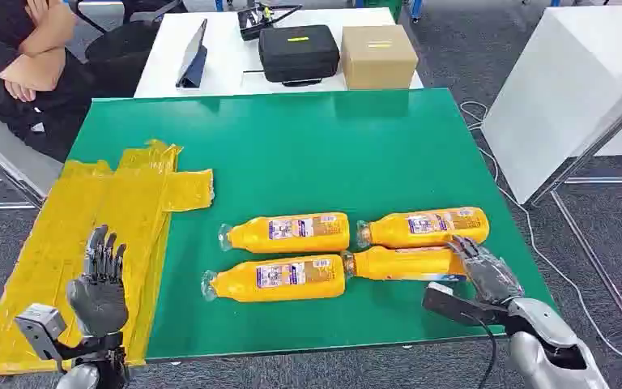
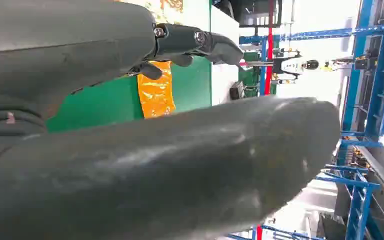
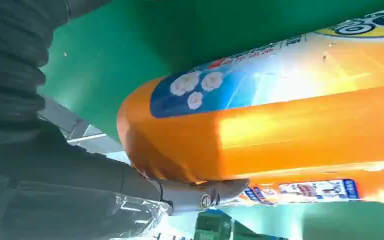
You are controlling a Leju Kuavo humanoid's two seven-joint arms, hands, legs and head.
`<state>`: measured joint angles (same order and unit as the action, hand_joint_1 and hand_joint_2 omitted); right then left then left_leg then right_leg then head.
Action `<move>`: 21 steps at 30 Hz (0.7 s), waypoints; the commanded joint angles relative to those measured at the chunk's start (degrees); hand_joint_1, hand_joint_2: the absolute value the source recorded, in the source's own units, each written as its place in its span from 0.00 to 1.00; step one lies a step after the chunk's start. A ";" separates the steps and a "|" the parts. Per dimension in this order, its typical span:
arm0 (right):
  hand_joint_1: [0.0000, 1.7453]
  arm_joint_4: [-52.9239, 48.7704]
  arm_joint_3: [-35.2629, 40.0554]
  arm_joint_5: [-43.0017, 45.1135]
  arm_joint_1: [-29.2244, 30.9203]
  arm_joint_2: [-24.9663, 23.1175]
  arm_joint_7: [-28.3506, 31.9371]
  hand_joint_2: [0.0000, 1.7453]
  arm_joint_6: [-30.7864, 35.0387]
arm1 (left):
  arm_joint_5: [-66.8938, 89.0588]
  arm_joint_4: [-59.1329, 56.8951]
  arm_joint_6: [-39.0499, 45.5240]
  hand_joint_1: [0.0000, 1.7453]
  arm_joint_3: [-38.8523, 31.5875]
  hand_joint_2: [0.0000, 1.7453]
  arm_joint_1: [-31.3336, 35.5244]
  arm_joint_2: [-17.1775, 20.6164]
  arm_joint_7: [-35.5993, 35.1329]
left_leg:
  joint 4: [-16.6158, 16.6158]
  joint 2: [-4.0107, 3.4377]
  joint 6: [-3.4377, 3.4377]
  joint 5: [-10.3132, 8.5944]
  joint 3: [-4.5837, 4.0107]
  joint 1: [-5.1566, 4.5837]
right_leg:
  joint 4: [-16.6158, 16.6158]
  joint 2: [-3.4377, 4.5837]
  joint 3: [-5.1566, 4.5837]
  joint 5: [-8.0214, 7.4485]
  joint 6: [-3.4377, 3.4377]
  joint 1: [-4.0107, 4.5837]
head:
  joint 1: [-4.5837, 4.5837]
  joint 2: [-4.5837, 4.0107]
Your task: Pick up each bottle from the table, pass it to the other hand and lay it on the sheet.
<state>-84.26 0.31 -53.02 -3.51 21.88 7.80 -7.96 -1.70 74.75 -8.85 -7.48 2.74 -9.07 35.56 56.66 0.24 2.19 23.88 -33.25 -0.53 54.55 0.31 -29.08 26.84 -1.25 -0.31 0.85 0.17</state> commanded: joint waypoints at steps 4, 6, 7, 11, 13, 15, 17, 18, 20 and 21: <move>1.00 2.49 1.63 -3.04 -1.10 -1.63 0.15 1.00 -3.24 | -0.47 -1.87 0.11 0.00 -0.62 0.00 1.18 0.03 -0.03 | -0.06 0.02 -0.16 0.06 0.16 0.07 | -0.15 -0.06 0.22 0.03 0.03 0.06 | 0.00 0.02; 1.00 1.92 1.51 -2.86 -2.17 -0.75 0.04 1.00 -4.05 | -0.82 -1.61 0.06 0.00 -0.63 0.00 1.22 0.21 0.04 | -0.05 0.08 -0.20 0.08 0.20 0.08 | -0.16 -0.13 0.28 0.07 0.04 0.07 | 0.00 0.00; 1.00 1.09 1.21 -2.63 -2.95 -0.63 -0.06 1.00 -4.33 | -1.02 -1.19 0.05 0.00 -0.66 0.00 1.00 0.23 0.01 | -0.05 0.11 -0.14 0.04 0.17 0.06 | -0.14 -0.14 0.23 0.05 0.03 0.05 | 0.02 0.00; 1.00 -0.92 1.11 -2.93 -4.29 -1.39 -1.03 1.00 -5.39 | -1.37 0.09 -0.01 0.00 -0.78 0.00 0.20 0.08 -0.07 | -0.04 0.14 -0.16 0.04 0.19 0.08 | -0.13 -0.18 0.22 0.06 0.04 0.06 | 0.02 0.00; 1.00 0.46 1.31 -3.09 -3.31 -1.69 -1.35 1.00 -5.90 | -1.45 -0.58 -0.07 0.00 -0.60 0.00 0.73 0.29 -0.15 | -0.05 0.14 -0.16 0.03 0.20 0.08 | -0.14 -0.18 0.22 0.04 0.04 0.06 | 0.02 0.00; 1.00 1.80 1.44 -3.13 -2.55 -1.67 -1.35 1.00 -6.03 | -1.61 -1.31 -0.08 0.00 -0.46 0.00 1.31 0.48 -0.15 | -0.06 0.10 -0.22 0.05 0.27 0.12 | -0.18 -0.15 0.30 0.04 0.05 0.09 | 0.00 0.00; 1.00 3.46 1.95 -3.51 -1.89 -1.53 -1.17 1.00 -6.13 | -2.08 -1.98 -0.02 0.00 -0.35 0.00 1.80 0.60 -0.05 | -0.07 0.11 -0.18 0.03 0.24 0.10 | -0.18 -0.16 0.29 0.02 0.04 0.08 | 0.02 0.00; 1.00 3.90 2.30 -3.90 -1.80 -1.40 -1.10 1.00 -5.95 | -2.27 -1.88 0.07 0.00 -0.29 0.00 1.78 0.60 0.01 | -0.05 0.08 -0.11 0.01 0.23 0.10 | -0.15 -0.11 0.25 0.00 0.03 0.08 | 0.00 0.00; 1.00 4.20 2.56 -4.14 -1.88 -1.35 -1.12 1.00 -5.87 | -2.42 -1.54 0.15 0.00 -0.28 0.00 1.65 0.53 0.05 | -0.06 0.09 -0.11 0.02 0.29 0.11 | -0.17 -0.12 0.30 0.01 0.03 0.08 | 0.02 0.00; 1.00 4.16 2.67 -4.24 -2.08 -1.32 -1.15 1.00 -5.81 | -2.45 -1.15 0.15 0.00 -0.26 0.00 1.45 0.47 0.05 | -0.07 0.09 -0.14 0.02 0.30 0.12 | -0.19 -0.13 0.30 0.00 0.03 0.09 | 0.02 0.00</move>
<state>-85.66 0.20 -56.41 -4.38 21.66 6.84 -12.70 -3.56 75.41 -8.87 -7.58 2.81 -9.07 35.58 56.66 0.24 2.19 23.88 -33.08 -0.51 54.54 0.30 -28.98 26.84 -1.24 -0.32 0.87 0.17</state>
